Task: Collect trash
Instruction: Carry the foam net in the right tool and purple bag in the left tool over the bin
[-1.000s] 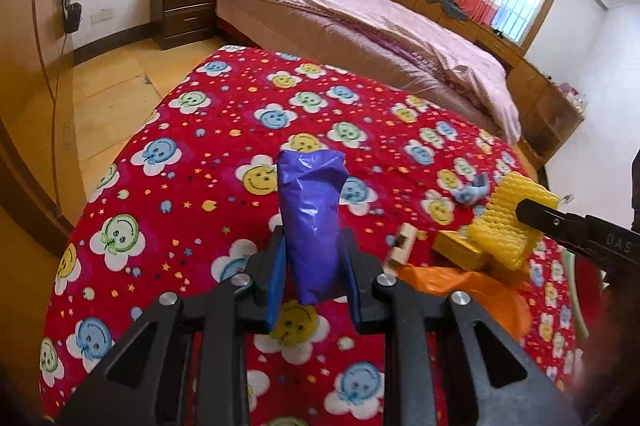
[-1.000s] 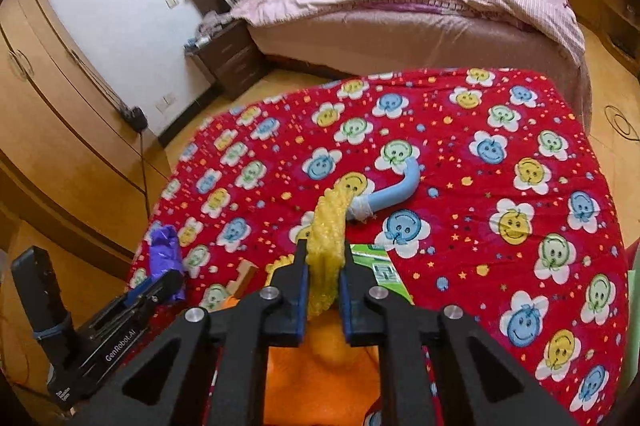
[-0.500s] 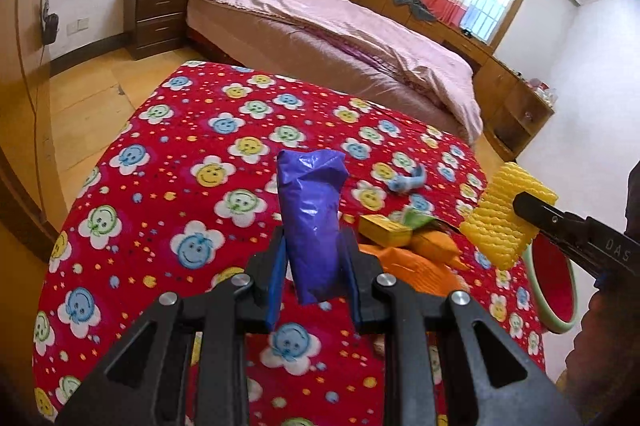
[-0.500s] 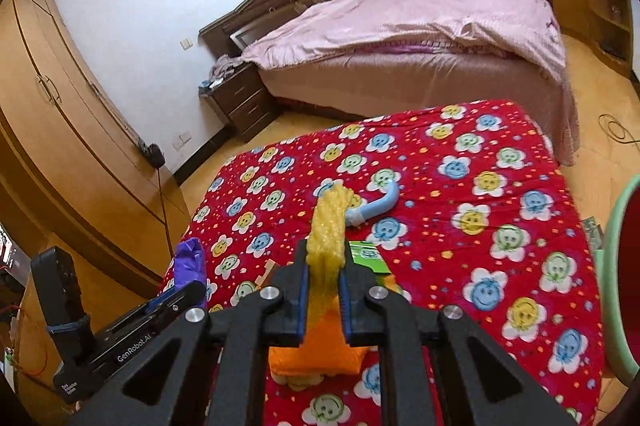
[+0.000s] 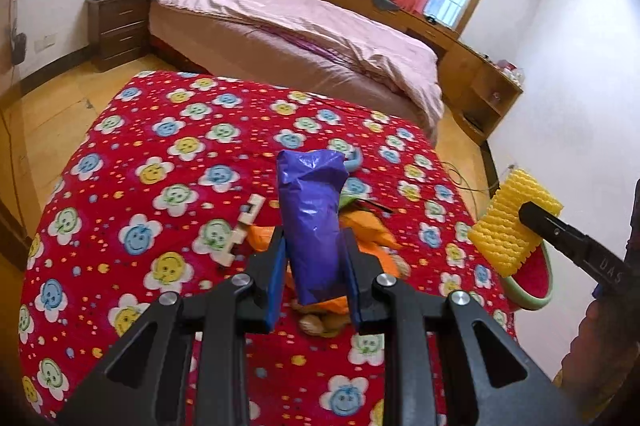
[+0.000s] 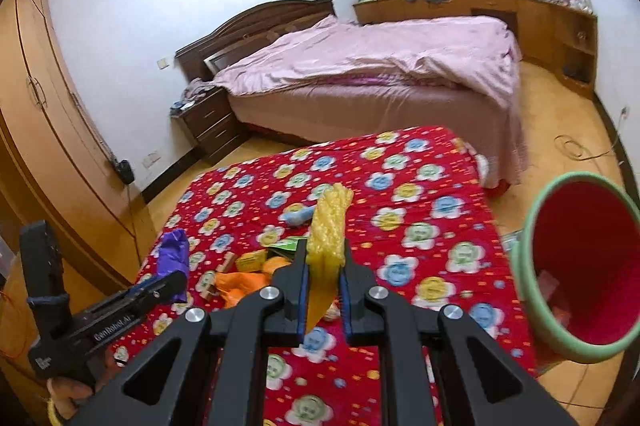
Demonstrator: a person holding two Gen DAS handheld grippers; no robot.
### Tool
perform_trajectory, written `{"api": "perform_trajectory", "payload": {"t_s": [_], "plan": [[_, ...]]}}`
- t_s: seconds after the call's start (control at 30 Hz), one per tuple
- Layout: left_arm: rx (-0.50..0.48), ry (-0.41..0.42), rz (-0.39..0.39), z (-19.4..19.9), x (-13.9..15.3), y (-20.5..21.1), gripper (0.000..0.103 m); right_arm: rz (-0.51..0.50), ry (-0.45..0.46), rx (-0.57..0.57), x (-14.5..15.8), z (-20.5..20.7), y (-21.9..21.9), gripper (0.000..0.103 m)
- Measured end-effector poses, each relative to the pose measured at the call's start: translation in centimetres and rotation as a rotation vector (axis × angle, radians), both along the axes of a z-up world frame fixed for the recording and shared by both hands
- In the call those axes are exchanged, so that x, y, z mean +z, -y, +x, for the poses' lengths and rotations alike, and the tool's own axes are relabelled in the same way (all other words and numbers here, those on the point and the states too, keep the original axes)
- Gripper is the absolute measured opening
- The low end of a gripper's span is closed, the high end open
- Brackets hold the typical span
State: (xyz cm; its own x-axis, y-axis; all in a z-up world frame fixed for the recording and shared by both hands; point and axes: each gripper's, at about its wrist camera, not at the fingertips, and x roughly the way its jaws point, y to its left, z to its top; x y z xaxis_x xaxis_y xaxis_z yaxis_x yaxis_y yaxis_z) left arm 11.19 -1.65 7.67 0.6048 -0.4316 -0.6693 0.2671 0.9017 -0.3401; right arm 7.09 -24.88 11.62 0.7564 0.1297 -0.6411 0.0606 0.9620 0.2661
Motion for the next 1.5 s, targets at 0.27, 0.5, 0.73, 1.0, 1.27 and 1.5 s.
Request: {"api": "perform_trajectory", "payload": {"t_s": [0.27,0.5,0.73,1.0,1.27,1.5], "plan": [[-0.102,-0.010,-0.016,-0.7,0.8,3.2,0.026,-0.001,0.018,-0.061,0.6,-3.3,2.8,0.014],[-0.183,-0.030,-0.029,-1.2,1.4,6.1,0.026,0.010,0.029,-0.130,0.7,-5.7,5.6,0.014],[-0.251,-0.020,0.000,-1.8,2.0,9.4,0.026,0.016,0.042,-0.203,0.7,-8.1,8.2,0.014],[-0.364,0.006,0.041,-2.8,2.9,14.3,0.026,0.029,0.049,-0.287,0.5,-10.4,11.3,0.014],[-0.463,0.028,0.076,-3.8,2.9,19.4,0.026,0.032,0.065,-0.388,0.1,-12.5,14.6,0.014],[-0.515,0.014,0.103,-4.1,1.9,23.3,0.026,0.060,0.058,-0.466,-1.3,-14.0,17.5,0.015]]}}
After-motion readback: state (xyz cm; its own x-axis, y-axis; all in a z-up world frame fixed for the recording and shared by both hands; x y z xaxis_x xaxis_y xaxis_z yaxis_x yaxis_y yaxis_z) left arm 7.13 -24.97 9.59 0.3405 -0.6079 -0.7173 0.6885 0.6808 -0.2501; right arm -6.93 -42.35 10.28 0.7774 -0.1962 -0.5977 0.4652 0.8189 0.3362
